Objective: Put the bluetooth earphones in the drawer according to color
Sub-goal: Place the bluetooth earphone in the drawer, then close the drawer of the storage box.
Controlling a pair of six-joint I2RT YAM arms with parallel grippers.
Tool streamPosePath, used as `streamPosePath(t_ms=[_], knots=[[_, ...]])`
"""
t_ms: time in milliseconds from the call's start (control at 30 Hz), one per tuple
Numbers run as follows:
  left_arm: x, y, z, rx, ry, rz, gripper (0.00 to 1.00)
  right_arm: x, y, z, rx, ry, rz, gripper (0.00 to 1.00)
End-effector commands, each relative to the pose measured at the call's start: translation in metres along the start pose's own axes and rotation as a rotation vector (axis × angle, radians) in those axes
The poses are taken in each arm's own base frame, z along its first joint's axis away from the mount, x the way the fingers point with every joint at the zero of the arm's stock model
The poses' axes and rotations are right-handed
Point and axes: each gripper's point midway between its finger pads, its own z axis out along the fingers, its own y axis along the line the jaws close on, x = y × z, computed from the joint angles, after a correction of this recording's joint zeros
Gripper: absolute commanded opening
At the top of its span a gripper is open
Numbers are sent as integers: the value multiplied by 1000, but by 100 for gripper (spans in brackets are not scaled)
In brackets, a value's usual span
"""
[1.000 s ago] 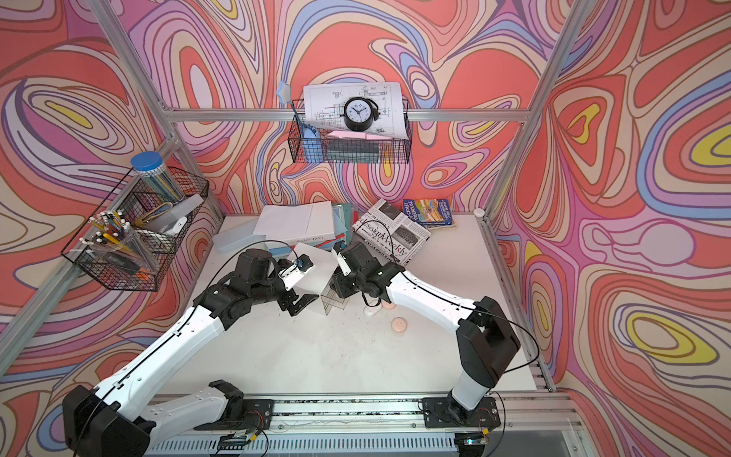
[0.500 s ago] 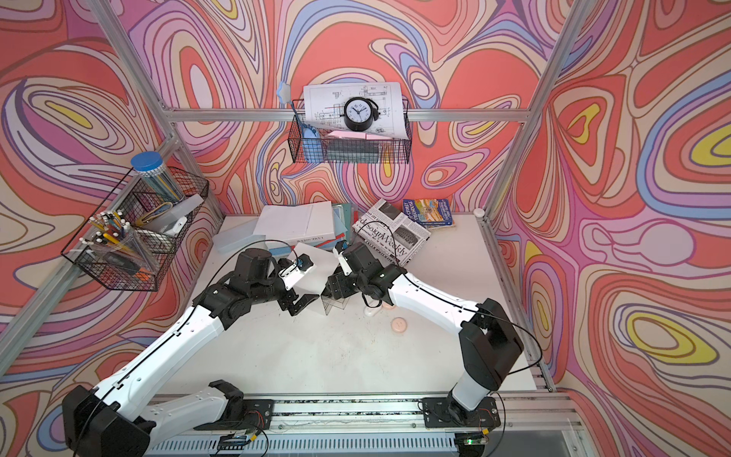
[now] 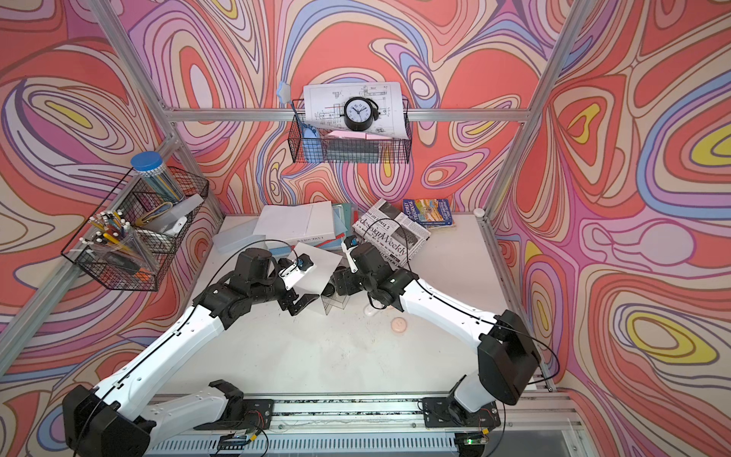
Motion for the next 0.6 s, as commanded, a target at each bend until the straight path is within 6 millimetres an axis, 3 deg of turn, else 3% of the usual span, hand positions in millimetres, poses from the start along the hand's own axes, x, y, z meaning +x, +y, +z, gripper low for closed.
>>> streamPosePath(t_ms=[0, 200, 400, 467, 567], knots=[[-4, 2, 0, 8, -5, -22, 99, -4, -12, -7, 34, -37, 24, 84], [-7, 0, 6, 39, -15, -41, 99, -1, -30, -17, 60, -50, 69, 83], [-7, -8, 12, 97, -16, -60, 98, 16, -52, -22, 72, -35, 156, 81], [-5, -8, 14, 97, -10, -61, 98, 24, -58, -21, 77, -30, 184, 77], [1, -5, 19, 84, 14, -59, 99, 36, -63, -18, 75, -16, 221, 60]])
